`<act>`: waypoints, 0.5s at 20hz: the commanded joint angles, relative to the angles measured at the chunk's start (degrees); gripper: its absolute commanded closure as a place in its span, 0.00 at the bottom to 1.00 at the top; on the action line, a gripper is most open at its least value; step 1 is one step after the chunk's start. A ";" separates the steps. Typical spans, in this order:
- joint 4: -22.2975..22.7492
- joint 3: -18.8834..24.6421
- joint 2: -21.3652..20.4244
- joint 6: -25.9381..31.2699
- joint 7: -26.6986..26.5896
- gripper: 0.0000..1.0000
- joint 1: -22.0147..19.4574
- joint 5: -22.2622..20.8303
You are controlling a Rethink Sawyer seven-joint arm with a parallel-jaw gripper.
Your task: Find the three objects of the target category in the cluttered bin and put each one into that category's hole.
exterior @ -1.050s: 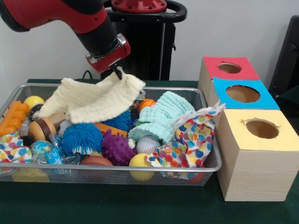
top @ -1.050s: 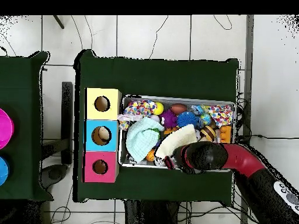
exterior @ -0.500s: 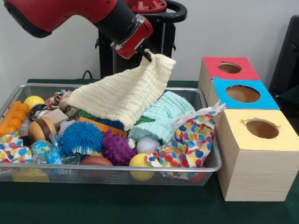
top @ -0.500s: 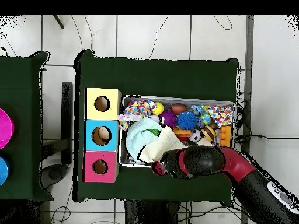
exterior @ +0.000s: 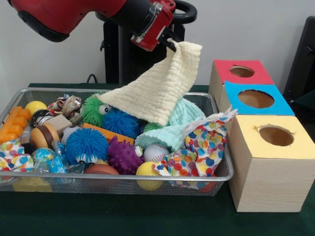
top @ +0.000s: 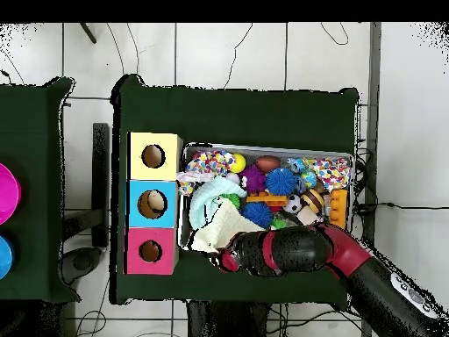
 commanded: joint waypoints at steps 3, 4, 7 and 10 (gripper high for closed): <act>-0.20 5.24 4.90 2.68 -11.30 1.00 -1.10 0.49; -0.28 5.38 5.34 1.32 -10.83 1.00 -1.13 -0.01; -0.03 6.82 6.92 -2.80 -9.07 1.00 -1.82 -0.52; -0.07 8.69 8.24 -4.43 -7.66 1.00 -2.52 0.25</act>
